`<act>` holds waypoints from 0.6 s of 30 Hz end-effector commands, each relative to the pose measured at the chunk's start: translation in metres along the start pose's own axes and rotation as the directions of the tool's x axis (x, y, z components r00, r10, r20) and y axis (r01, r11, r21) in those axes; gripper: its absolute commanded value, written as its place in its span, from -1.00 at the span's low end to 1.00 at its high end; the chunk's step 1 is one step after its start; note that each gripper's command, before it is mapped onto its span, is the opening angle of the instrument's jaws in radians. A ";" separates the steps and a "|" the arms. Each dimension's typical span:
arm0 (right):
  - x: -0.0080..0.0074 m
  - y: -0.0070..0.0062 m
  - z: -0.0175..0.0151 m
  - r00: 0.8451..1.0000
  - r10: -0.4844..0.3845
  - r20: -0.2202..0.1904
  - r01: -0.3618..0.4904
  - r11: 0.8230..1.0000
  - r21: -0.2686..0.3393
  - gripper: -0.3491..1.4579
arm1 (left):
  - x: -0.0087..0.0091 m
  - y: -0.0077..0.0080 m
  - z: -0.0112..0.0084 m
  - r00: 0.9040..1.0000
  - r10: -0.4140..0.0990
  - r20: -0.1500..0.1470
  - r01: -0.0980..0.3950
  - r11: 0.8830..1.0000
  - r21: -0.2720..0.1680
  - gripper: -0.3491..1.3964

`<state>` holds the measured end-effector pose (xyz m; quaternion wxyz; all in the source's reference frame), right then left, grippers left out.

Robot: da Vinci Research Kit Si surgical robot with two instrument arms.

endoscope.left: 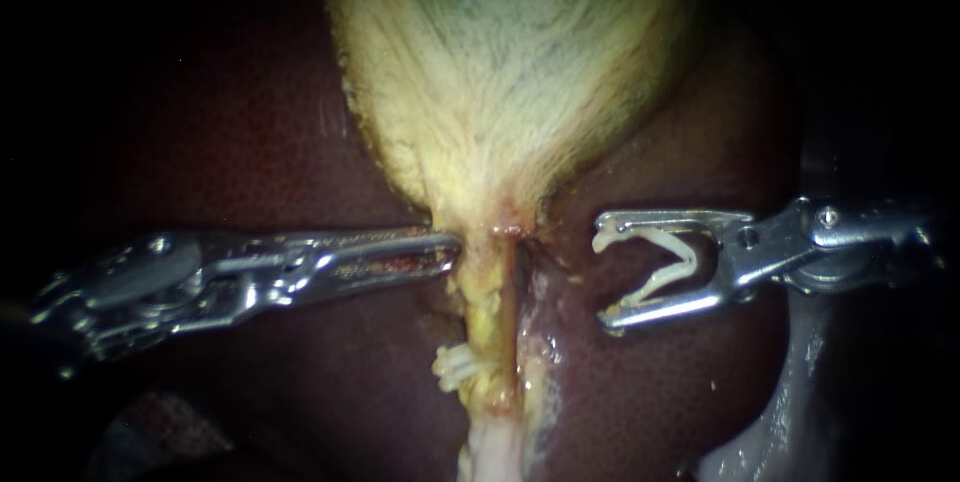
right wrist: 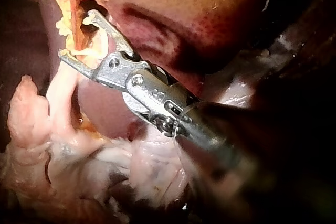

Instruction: Clipping third clip left tube

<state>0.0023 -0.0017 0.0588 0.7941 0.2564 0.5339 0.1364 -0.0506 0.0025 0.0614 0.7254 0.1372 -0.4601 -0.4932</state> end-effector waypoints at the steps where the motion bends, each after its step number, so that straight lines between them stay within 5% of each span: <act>1: 0.0000 -0.0001 0.0002 1.000 0.000 0.000 0.000 1.000 0.002 0.05 | 0.0000 0.0001 -0.0002 1.000 0.000 -0.001 0.000 1.000 0.001 -1.00; 18: -0.0027 -0.0013 0.0113 0.999 -0.032 -0.001 0.032 0.998 0.046 0.05 | 0.0002 0.0019 -0.0046 1.000 0.004 -0.002 -0.004 1.000 -0.001 -1.00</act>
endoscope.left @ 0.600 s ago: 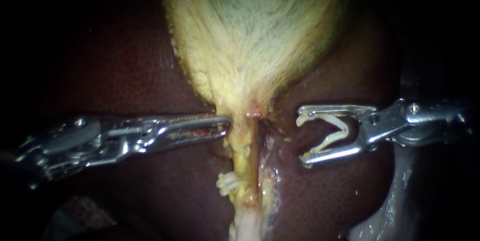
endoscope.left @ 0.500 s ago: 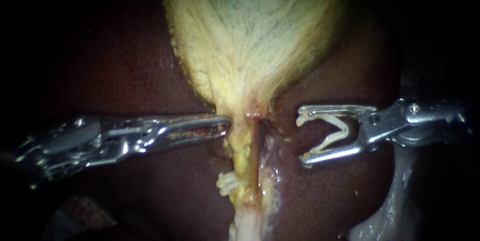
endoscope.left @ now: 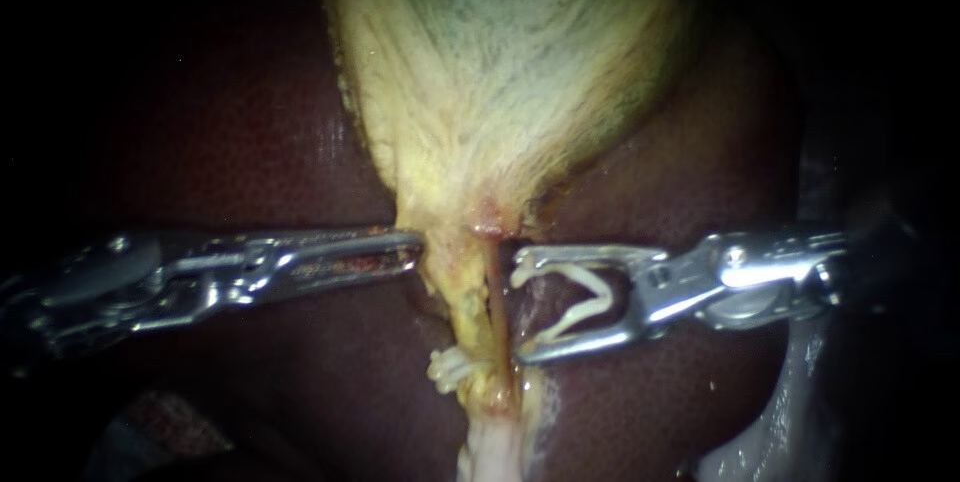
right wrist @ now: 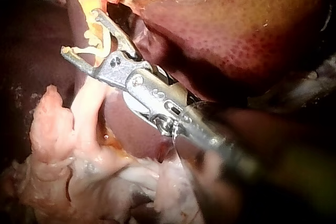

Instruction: Clipping third clip left tube

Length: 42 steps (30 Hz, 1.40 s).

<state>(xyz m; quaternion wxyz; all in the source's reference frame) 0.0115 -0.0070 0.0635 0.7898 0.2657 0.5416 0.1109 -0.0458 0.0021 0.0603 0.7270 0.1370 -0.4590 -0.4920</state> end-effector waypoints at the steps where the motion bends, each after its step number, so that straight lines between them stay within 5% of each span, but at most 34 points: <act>1: -0.0002 0.0001 0.0004 1.000 0.006 0.001 -0.006 1.000 0.001 0.05 | 0.0000 0.0000 -0.0002 1.000 0.001 0.001 -0.001 1.000 0.001 -1.00; 19: -0.0050 0.0030 0.0037 0.999 0.038 0.006 -0.038 0.999 -0.016 0.05 | -0.0002 -0.0015 -0.0014 1.000 -0.001 0.002 0.001 1.000 -0.004 -1.00; 27: -0.0073 0.0022 0.0074 0.998 0.068 0.009 -0.068 0.998 -0.008 0.05 | -0.0006 -0.0020 -0.0007 1.000 -0.004 0.004 0.004 1.000 -0.010 -1.00; 34: -0.0088 0.0000 0.0089 0.988 0.149 0.028 -0.151 0.986 0.065 0.03 | -0.0007 -0.0022 0.0000 1.000 -0.005 0.004 0.005 1.000 -0.010 -1.00; 38: -0.0085 -0.0011 0.0091 0.987 0.156 0.042 -0.159 0.980 0.116 0.01 | -0.0008 -0.0023 0.0001 1.000 -0.005 0.003 0.005 1.000 -0.008 -1.00; 42: -0.0069 -0.0009 0.0089 0.988 0.146 0.047 -0.152 0.977 0.150 -0.01 | -0.0008 -0.0023 0.0002 1.000 -0.005 0.004 0.005 1.000 -0.009 -1.00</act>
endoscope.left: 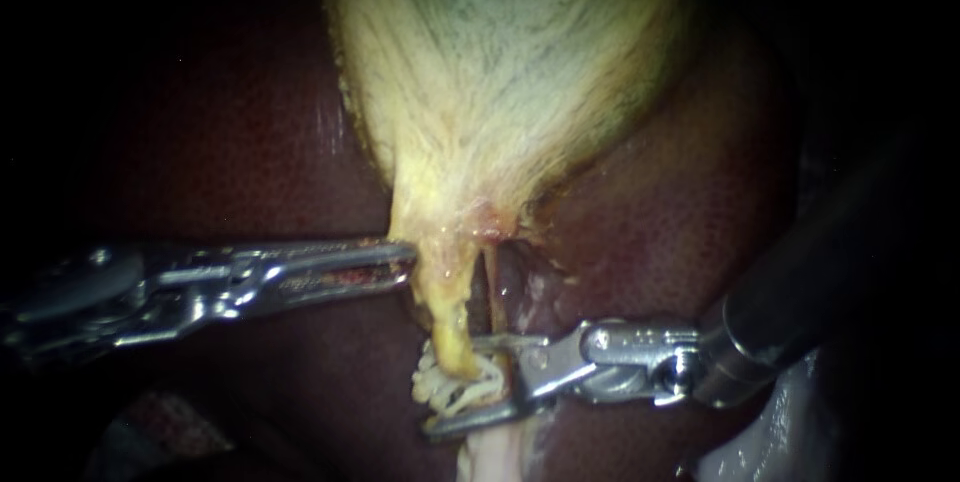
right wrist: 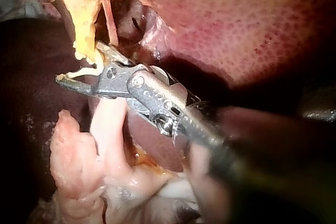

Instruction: Clipping third clip left tube

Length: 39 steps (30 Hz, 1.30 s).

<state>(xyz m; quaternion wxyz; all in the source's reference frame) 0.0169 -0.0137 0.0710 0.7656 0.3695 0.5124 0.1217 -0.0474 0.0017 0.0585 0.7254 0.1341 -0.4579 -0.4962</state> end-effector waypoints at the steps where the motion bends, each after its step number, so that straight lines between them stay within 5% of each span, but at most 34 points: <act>1: 0.0005 0.0001 -0.0003 1.000 -0.002 -0.004 0.002 1.000 -0.010 -0.01 | 0.0000 0.0000 0.0000 1.000 0.000 0.000 0.000 1.000 0.000 -1.00; 11: 0.0054 0.0018 -0.0028 0.999 -0.004 -0.040 0.000 0.997 -0.079 0.00 | 0.0001 -0.0002 0.0004 1.000 0.000 -0.001 0.000 1.000 0.003 -1.00; 17: 0.0060 0.0022 -0.0023 0.999 -0.005 -0.042 0.002 0.996 -0.087 -0.01 | 0.0001 -0.0002 0.0006 1.000 0.000 -0.001 0.000 1.000 0.003 -1.00; 31: 0.0082 0.0031 -0.0034 0.978 0.190 -0.081 -0.198 0.975 -0.102 -0.09 | 0.0001 -0.0003 0.0008 1.000 0.000 -0.001 0.000 1.000 0.005 -1.00; 39: 0.0081 0.0029 -0.0043 0.971 0.225 -0.084 -0.232 0.968 -0.095 -0.45 | 0.0001 -0.0003 0.0008 1.000 0.000 -0.001 0.000 1.000 0.005 -1.00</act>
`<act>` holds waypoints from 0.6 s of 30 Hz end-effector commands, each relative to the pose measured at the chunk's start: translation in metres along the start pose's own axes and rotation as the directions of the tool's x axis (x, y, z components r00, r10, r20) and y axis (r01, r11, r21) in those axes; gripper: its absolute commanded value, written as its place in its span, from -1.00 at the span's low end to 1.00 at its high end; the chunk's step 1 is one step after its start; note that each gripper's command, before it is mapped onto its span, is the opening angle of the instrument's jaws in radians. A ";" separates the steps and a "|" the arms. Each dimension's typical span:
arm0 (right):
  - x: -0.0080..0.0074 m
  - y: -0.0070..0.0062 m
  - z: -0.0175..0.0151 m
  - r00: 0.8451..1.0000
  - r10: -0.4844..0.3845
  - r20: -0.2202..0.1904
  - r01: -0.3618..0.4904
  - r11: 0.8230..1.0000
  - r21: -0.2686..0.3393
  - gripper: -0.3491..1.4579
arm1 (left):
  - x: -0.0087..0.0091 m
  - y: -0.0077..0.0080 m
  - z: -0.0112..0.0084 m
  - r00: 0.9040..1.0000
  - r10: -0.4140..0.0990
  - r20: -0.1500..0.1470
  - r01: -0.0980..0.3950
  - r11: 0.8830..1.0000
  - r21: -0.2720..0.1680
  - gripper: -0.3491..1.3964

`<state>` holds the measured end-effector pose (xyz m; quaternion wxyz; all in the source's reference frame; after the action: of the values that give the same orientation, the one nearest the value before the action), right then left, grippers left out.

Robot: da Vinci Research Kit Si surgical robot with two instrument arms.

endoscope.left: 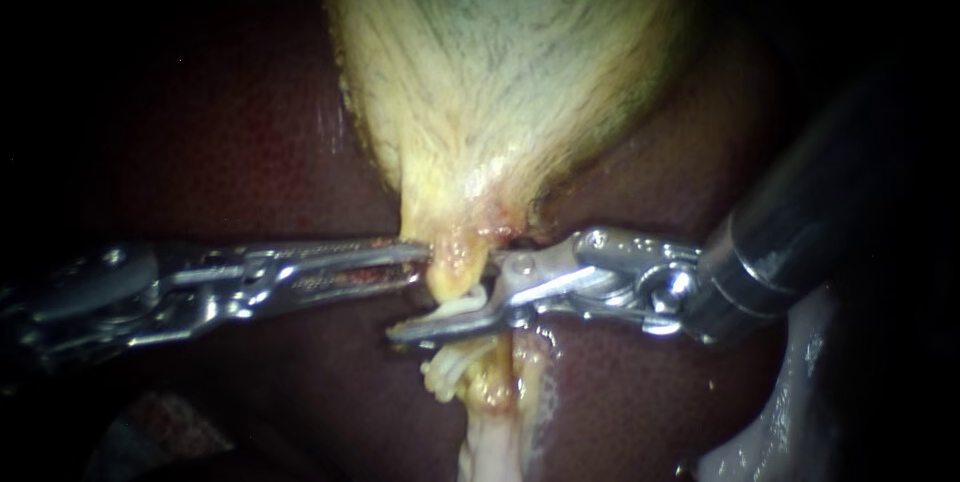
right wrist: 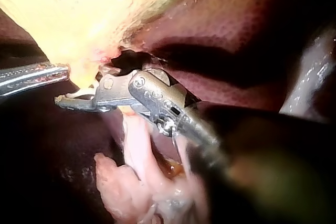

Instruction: Clipping third clip left tube

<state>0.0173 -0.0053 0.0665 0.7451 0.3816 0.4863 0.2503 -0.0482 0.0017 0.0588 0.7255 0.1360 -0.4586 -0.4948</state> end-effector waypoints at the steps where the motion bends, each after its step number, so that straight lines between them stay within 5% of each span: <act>1: 0.0000 0.0001 -0.0002 1.000 -0.003 0.001 0.003 1.000 0.001 -0.60 | 0.0000 0.0000 0.0000 1.000 0.000 0.000 0.000 1.000 0.000 -1.00; 4: -0.0001 0.0002 -0.0005 1.000 -0.003 -0.007 0.002 1.000 -0.015 -1.00 | 0.0000 0.0000 0.0000 1.000 0.000 0.000 0.000 1.000 0.000 -1.00; 18: -0.0003 0.0006 -0.0007 1.000 0.002 -0.013 -0.002 1.000 -0.030 -1.00 | 0.0000 0.0001 0.0002 1.000 0.000 0.000 0.000 1.000 0.000 -1.00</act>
<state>0.0166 -0.0049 0.0670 0.7474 0.3690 0.4868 0.2613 -0.0483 0.0018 0.0590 0.7255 0.1358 -0.4585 -0.4949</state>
